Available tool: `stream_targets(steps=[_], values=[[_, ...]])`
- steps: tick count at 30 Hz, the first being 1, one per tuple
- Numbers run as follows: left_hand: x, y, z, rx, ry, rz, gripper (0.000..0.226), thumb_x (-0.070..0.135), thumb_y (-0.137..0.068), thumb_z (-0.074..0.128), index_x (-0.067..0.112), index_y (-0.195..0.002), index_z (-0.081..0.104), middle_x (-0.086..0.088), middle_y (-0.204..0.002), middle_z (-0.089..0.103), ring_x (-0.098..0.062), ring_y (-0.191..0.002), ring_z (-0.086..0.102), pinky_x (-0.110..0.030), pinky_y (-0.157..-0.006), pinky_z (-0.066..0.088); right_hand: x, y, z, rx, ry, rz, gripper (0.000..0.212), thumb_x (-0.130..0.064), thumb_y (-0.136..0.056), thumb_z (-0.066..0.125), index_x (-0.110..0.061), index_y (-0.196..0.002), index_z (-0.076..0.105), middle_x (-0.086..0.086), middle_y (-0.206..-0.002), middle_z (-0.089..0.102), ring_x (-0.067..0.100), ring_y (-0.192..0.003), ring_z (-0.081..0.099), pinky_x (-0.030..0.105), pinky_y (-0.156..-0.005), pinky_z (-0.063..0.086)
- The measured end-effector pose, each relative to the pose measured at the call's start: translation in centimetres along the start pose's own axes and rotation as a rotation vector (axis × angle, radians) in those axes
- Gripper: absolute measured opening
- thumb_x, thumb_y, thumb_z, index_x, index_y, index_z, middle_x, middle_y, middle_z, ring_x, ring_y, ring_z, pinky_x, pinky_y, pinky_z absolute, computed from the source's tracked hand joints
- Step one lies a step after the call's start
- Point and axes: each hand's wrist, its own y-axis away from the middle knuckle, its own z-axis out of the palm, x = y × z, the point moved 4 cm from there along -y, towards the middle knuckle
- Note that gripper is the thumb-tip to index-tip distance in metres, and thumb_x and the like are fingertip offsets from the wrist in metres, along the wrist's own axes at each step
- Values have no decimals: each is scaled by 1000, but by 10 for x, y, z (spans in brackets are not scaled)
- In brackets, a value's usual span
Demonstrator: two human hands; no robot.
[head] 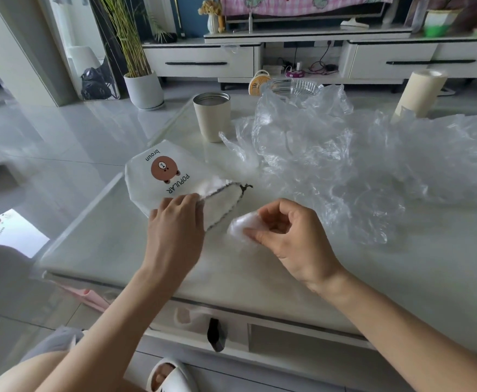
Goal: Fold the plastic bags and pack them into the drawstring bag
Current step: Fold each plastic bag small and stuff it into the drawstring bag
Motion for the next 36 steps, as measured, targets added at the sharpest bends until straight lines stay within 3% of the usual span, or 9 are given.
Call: stream_targets(steps=[4,9,15,20,24,27,30,33,36], values=[[27,26,-13,30,63,137,48,28,-93,29,5,-124,57,-14,-125,60,-34,-119,53,-43,-94,42,-15,1,1,149,276,-325,13,-24,-70,79,-15,-74,71,-10,-94,60,6,-94,54,19,-87,43],[45,39,-14,0,143,233,50,24,-92,30,7,-136,47,-12,-142,45,-26,-134,38,-49,-105,37,-31,6,-2,243,627,-771,14,-25,-79,68,-12,-74,70,12,-128,55,19,-121,44,29,-102,32],[59,48,-14,-4,287,261,46,28,-97,30,8,-134,50,-4,-142,44,-16,-134,37,-32,-107,29,-19,-3,-5,155,366,-437,10,-28,-78,64,-20,-73,62,-2,-109,67,6,-100,57,31,-90,45],[71,66,-4,-40,264,365,47,19,-94,33,6,-137,45,-6,-144,40,-15,-136,31,-38,-106,27,-12,-2,-4,259,566,-443,29,-8,-72,50,-21,-92,35,4,-87,55,13,-69,46,26,-61,37],[66,77,21,-183,17,473,59,13,-78,35,-1,-135,43,-15,-140,47,-25,-129,44,-40,-99,44,13,-18,-8,-46,709,-84,35,-3,-81,52,-10,-115,49,7,-110,50,23,-101,52,32,-86,43],[57,73,30,-258,-107,476,57,17,-77,35,1,-129,52,-14,-133,54,-32,-118,56,-54,-86,48,5,-14,-21,-216,717,-104,43,-6,-80,59,-13,-122,51,5,-121,47,19,-117,41,24,-96,35],[42,57,31,-312,-149,417,56,24,-80,33,4,-126,57,-11,-132,56,-32,-115,58,-55,-89,44,-11,-4,-50,-191,736,-136,47,-27,-82,69,-18,-123,49,-1,-123,47,13,-118,39,19,-96,30],[19,33,31,-362,-64,212,69,44,-85,16,13,-140,41,-3,-148,37,-25,-136,37,-44,-111,24,-7,-3,-86,-130,923,-17,60,-42,-78,70,-15,-122,40,2,-126,41,18,-119,39,26,-98,32],[-1,8,35,-401,-121,66,65,56,-95,9,21,-148,22,-1,-156,17,-18,-144,16,-37,-116,9,12,2,-111,-148,1112,141,61,-49,-80,64,-12,-119,37,7,-123,40,24,-118,40,31,-99,33]])
